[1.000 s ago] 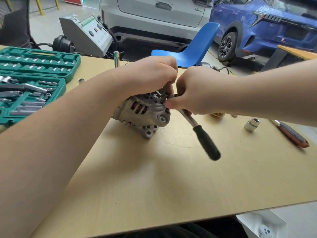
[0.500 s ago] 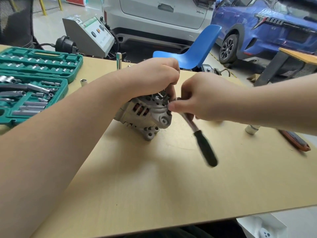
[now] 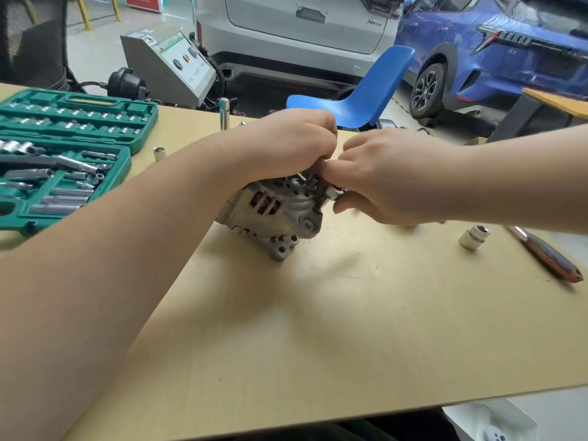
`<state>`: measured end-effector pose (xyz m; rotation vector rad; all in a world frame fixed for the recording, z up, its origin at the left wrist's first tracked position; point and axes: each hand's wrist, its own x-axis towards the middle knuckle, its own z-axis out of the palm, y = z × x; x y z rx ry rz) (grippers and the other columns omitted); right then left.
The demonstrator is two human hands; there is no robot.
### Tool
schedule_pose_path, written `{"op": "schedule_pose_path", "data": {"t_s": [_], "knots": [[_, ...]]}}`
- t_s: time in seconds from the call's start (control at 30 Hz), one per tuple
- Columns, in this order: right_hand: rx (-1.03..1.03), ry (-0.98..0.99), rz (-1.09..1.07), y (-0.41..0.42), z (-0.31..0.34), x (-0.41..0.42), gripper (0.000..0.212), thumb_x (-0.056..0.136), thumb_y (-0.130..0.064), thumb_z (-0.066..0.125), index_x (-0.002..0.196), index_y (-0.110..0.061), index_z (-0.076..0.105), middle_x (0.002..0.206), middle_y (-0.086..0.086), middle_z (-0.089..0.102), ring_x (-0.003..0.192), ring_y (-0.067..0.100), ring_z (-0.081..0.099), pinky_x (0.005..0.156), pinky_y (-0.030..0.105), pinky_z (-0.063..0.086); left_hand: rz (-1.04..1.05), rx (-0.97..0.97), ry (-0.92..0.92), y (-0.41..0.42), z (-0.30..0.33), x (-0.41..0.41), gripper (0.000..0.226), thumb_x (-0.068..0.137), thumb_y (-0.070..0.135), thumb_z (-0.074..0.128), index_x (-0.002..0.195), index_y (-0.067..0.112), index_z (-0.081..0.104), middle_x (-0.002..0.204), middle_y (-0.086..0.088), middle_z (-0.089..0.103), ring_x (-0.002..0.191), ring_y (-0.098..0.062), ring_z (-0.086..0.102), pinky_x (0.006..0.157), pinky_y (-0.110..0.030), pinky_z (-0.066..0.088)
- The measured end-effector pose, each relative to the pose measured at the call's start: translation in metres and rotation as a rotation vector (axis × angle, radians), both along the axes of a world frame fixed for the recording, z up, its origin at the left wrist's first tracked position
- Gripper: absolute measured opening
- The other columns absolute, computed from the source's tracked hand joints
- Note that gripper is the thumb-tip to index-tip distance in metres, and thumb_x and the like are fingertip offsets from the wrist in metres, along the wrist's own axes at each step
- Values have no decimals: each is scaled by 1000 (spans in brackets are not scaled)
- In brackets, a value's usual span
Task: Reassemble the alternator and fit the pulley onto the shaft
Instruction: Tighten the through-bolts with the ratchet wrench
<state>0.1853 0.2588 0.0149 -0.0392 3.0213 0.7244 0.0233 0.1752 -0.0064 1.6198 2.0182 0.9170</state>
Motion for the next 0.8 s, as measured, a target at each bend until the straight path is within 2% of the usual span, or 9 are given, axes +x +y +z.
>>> {"op": "schedule_pose_path", "data": {"t_s": [0.1, 0.23, 0.33, 0.43, 0.5, 0.57, 0.63, 0.7, 0.8], "knots": [[-240, 141, -471, -8, -13, -2, 41, 94, -58, 66, 80, -21, 55, 62, -8, 52, 59, 14, 50, 50, 26, 28, 2, -1, -31, 0, 2, 0, 18, 94, 19, 48, 86, 30, 59, 78, 13, 76, 76, -14, 60, 63, -32, 43], [-703, 237, -846, -17, -5, -20, 44, 89, -59, 74, 78, -17, 69, 51, -6, 69, 43, 7, 65, 35, 18, 39, -16, -17, -9, 0, 3, 2, 19, 97, 18, 47, 87, 30, 59, 83, 9, 77, 77, -11, 62, 64, -31, 43], [-479, 150, -696, -19, -4, -13, 41, 92, -58, 71, 82, -18, 67, 60, -3, 66, 58, 15, 62, 46, 27, 36, -18, -24, 5, -1, 2, 3, 19, 97, 18, 48, 87, 29, 61, 79, 11, 76, 78, -10, 61, 64, -32, 42], [-82, 16, -246, -14, -3, 1, 30, 100, -45, 66, 105, -16, 62, 71, -3, 56, 64, 18, 50, 53, 34, 40, -12, -27, 17, -1, 1, 1, 19, 94, 19, 50, 84, 30, 62, 77, 9, 67, 78, -13, 57, 64, -33, 40], [58, -37, 108, -6, 2, 3, 20, 99, -23, 71, 97, -6, 61, 74, 7, 63, 71, 29, 53, 68, 43, 54, -11, -15, 23, -1, 1, 1, 19, 93, 20, 51, 82, 31, 62, 78, 11, 63, 79, -13, 57, 64, -33, 39], [116, -20, 266, 1, 4, 1, 18, 97, -13, 73, 88, -3, 61, 74, 13, 64, 75, 35, 58, 77, 48, 55, -18, -3, 25, 0, 0, 1, 18, 92, 19, 52, 83, 31, 62, 78, 12, 63, 78, -12, 57, 64, -33, 38], [74, -32, 132, 1, 4, -2, 21, 102, -24, 65, 98, -4, 60, 79, 10, 66, 82, 36, 59, 79, 49, 55, -8, 3, 23, 0, 0, 1, 18, 92, 19, 51, 82, 31, 60, 81, 8, 60, 75, -14, 54, 63, -33, 37], [23, -20, -129, -3, -3, -1, 33, 103, -44, 56, 112, -12, 57, 75, 1, 58, 76, 32, 56, 68, 44, 51, 6, 5, 10, 0, 0, 0, 18, 92, 19, 50, 83, 31, 59, 78, 6, 61, 73, -15, 53, 60, -32, 38], [-254, 124, -512, -11, -9, -7, 40, 94, -59, 64, 92, -19, 64, 62, -6, 54, 58, 17, 55, 46, 27, 32, -11, -15, -4, 0, 1, 0, 19, 93, 18, 47, 87, 30, 60, 73, 14, 74, 76, -13, 59, 62, -32, 43]]}}
